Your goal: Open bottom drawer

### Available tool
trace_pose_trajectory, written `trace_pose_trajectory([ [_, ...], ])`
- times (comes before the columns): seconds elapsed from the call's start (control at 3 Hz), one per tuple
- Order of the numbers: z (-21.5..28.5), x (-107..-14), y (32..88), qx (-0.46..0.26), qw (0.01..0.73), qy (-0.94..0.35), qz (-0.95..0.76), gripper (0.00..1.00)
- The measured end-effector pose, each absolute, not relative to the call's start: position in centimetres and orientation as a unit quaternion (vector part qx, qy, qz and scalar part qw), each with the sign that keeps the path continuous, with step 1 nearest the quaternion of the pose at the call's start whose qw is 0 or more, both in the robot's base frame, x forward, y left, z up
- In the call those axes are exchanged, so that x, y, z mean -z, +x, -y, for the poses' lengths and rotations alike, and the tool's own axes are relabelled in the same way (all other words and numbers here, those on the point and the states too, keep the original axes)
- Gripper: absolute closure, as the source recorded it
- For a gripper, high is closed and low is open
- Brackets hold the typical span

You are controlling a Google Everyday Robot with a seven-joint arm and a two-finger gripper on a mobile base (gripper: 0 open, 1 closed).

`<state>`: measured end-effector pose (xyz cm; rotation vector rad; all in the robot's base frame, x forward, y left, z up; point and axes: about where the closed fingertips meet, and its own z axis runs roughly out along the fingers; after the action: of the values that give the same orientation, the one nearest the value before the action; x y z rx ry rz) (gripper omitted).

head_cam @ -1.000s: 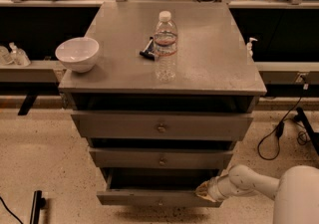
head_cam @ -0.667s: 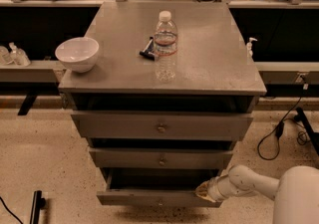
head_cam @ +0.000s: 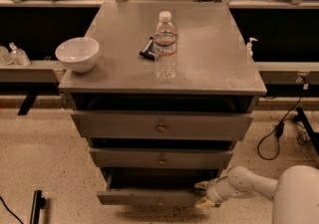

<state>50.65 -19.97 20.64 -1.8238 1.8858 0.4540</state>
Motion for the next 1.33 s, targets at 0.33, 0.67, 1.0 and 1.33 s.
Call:
trace_pose_trajectory([
  [0.33, 19.8, -20.5, 50.6, -0.167, 0.237, -0.666, -0.688, 0.00],
  [0.67, 19.8, -20.5, 50.5, -0.167, 0.237, -0.666, -0.688, 0.00],
  [1.0, 18.9, -19.5, 50.0, -0.179, 0.216, -0.673, -0.684, 0.00],
  [1.33, 17.8, -18.5, 49.1, -0.191, 0.189, -0.687, -0.675, 0.06],
])
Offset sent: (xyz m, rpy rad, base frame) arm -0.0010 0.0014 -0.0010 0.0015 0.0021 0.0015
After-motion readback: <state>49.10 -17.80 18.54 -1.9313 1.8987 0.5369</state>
